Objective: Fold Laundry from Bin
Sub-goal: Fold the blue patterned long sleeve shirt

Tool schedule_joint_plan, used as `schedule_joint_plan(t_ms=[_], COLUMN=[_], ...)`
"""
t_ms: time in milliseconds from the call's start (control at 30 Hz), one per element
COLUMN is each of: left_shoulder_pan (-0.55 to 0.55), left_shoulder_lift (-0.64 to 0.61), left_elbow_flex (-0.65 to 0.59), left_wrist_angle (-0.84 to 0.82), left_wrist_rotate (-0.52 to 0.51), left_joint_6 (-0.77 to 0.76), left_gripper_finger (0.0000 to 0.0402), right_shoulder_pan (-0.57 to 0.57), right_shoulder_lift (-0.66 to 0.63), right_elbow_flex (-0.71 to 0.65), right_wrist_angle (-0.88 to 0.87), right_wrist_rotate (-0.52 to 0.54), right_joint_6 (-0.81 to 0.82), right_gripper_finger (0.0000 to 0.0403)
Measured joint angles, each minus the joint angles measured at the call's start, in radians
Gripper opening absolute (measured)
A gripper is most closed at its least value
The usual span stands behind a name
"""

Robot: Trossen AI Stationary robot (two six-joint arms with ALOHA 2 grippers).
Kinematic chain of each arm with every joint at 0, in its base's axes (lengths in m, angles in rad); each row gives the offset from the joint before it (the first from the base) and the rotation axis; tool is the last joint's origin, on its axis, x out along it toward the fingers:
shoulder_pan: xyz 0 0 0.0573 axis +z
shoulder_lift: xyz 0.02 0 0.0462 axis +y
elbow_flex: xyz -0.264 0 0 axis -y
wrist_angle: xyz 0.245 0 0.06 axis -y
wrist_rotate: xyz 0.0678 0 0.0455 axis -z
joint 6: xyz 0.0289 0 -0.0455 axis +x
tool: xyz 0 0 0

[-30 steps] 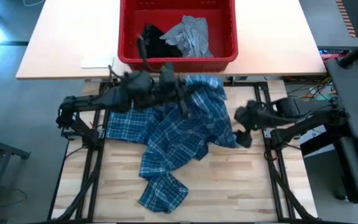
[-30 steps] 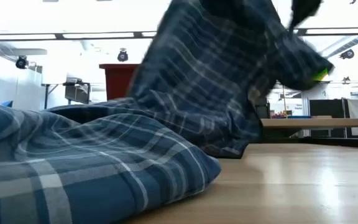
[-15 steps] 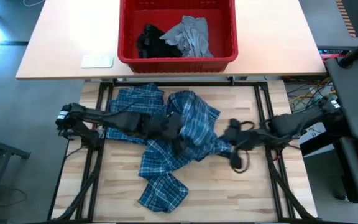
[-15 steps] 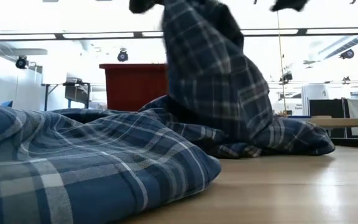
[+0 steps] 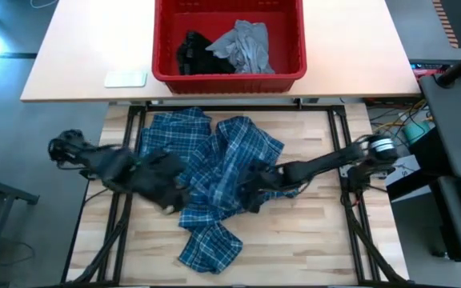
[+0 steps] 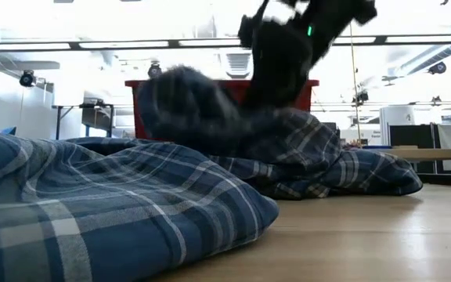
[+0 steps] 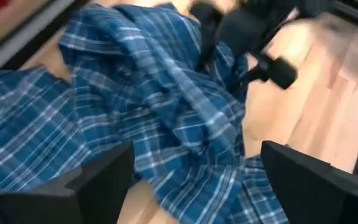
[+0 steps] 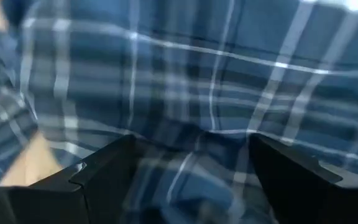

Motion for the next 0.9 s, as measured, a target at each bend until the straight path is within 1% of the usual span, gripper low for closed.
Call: schedule_joint_plan(t_ms=[133, 200, 267, 400, 467, 533, 567, 600, 633, 667, 733, 800, 900], left_shoulder_pan=[-0.163, -0.235, -0.306, -0.411, -0.443, -0.462, -0.469, -0.476, -0.482, -0.485, -0.485, -0.485, -0.485], left_shoulder_lift=[-0.087, -0.115, -0.136, -0.198, -0.229, -0.252, -0.265, -0.280, -0.298, -0.314, -0.345, -0.376, -0.437], left_elbow_flex=[-0.020, -0.025, -0.034, -0.062, -0.084, -0.110, -0.125, -0.143, -0.163, -0.183, -0.226, -0.266, -0.314], left_wrist_angle=[-0.006, -0.006, -0.005, -0.001, -0.002, -0.002, 0.002, 0.005, 0.005, 0.005, 0.013, 0.027, 0.081], left_wrist_rotate=[-0.149, -0.217, -0.256, -0.341, -0.357, -0.358, -0.357, -0.356, -0.356, -0.357, -0.363, -0.379, -0.430], left_joint_6=[-0.086, -0.099, -0.099, -0.099, -0.103, -0.103, -0.105, -0.109, -0.111, -0.112, -0.112, -0.110, -0.082], left_gripper_finger=[0.0322, 0.0316, 0.0310, 0.0308, 0.0308, 0.0308, 0.0308, 0.0308, 0.0308, 0.0308, 0.0308, 0.0308, 0.0308], right_shoulder_pan=[0.005, 0.008, 0.009, -0.016, -0.039, -0.047, -0.045, -0.040, -0.030, -0.021, -0.010, -0.007, -0.005], right_shoulder_lift=[0.101, 0.117, 0.115, 0.064, 0.008, -0.067, -0.108, -0.150, -0.192, -0.225, -0.267, -0.258, -0.174], right_elbow_flex=[0.000, 0.003, 0.005, 0.001, -0.001, 0.006, 0.011, 0.019, 0.022, 0.021, 0.014, 0.007, 0.006], right_wrist_angle=[-0.025, -0.095, -0.223, -0.573, -0.725, -0.826, -0.841, -0.825, -0.773, -0.698, -0.492, -0.291, -0.095], right_wrist_rotate=[-0.071, -0.078, -0.094, -0.077, -0.052, -0.033, -0.037, -0.040, -0.040, -0.040, -0.038, -0.038, -0.022], right_joint_6=[0.094, 0.146, 0.178, 0.189, 0.226, 0.301, 0.345, 0.389, 0.431, 0.467, 0.504, 0.513, 0.483], right_gripper_finger=[0.0313, 0.0311, 0.0307, 0.0297, 0.0291, 0.0284, 0.0281, 0.0278, 0.0275, 0.0272, 0.0268, 0.0265, 0.0265])
